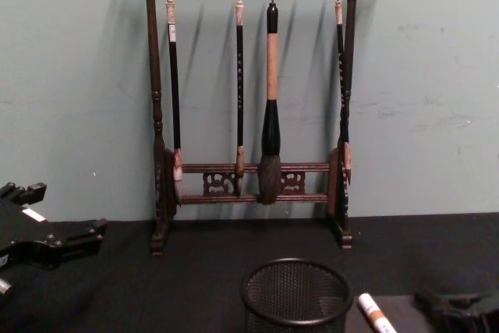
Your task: Pick up the water-based marker from the table and place it into the pen holder.
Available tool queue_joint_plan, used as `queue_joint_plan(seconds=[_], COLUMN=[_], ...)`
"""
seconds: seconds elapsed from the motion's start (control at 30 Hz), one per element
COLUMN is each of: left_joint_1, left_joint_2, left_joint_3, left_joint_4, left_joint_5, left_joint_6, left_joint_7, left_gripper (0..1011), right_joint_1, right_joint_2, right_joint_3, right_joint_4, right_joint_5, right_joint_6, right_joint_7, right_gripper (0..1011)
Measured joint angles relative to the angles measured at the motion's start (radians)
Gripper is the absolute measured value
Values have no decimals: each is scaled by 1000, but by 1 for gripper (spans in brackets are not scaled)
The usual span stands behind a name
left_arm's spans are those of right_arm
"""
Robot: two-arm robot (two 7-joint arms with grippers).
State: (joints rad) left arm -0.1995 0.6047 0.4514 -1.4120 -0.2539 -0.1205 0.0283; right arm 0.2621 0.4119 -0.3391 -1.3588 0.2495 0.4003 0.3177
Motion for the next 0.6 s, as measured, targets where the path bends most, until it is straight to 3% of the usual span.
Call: queue_joint_plan(seconds=[0.23,0.37,0.6], left_joint_1=[0,0,0], left_joint_2=[0,0,0], left_joint_3=[0,0,0], left_joint_4=[0,0,0], left_joint_5=[0,0,0], left_joint_6=[0,0,0], left_joint_7=[0,0,0], left_gripper=[1001,1001,1000], right_joint_1=[-20,-35,-68], right_joint_2=[8,13,3], right_joint_3=[22,41,70], right_joint_4=[-61,-106,-166], right_joint_5=[-11,-15,-11], right_joint_6=[-47,-103,-275], right_joint_7=[9,11,26], right_gripper=[239,241,241])
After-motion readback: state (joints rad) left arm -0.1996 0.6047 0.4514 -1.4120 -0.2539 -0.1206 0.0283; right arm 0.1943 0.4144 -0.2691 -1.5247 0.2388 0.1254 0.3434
